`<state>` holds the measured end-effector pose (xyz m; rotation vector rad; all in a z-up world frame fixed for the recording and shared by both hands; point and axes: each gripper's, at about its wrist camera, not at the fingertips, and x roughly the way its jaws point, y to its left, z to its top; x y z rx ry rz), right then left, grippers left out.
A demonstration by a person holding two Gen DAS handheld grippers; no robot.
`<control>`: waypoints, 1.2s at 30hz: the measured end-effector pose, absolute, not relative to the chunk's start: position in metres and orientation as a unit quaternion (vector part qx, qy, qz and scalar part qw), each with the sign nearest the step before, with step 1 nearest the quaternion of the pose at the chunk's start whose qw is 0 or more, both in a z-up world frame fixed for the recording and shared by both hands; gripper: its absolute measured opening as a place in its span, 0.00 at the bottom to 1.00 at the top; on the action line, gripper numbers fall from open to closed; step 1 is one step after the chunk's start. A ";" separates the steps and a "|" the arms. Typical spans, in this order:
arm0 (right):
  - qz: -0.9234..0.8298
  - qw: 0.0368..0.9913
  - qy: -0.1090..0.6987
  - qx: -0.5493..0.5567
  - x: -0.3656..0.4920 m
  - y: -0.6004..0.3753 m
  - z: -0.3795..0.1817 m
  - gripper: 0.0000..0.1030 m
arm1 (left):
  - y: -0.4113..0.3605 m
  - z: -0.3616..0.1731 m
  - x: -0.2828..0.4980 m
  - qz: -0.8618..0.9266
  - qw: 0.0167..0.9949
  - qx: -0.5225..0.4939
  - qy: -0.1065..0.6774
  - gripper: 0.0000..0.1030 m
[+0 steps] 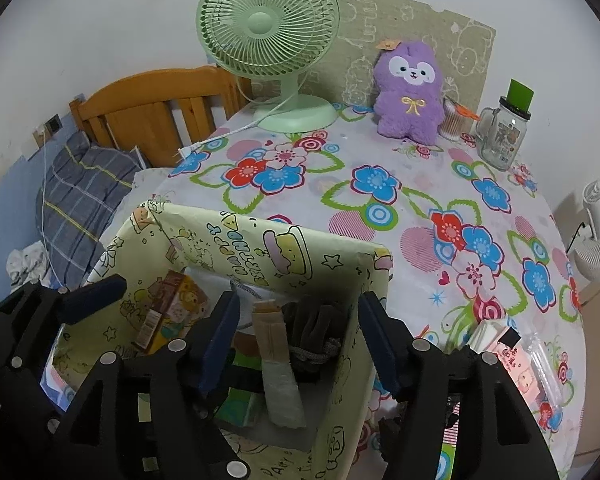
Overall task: Organize soft objects
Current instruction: 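Open both tools to drop the yellow pack and white roll into the fabric box, then withdraw both tools from the fabric box toward the remaining table items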
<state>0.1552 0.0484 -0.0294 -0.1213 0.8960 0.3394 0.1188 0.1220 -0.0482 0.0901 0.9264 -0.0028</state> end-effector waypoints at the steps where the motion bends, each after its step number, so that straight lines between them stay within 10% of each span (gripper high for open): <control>1: 0.163 0.886 0.430 -0.059 0.154 0.048 -0.029 0.64 | 0.122 -0.047 0.118 -0.001 0.895 0.044 0.445 0.88; 36: 0.111 0.924 0.364 -0.042 0.099 -0.019 0.016 0.86 | 0.060 -0.006 0.070 -0.019 0.921 0.081 0.382 0.99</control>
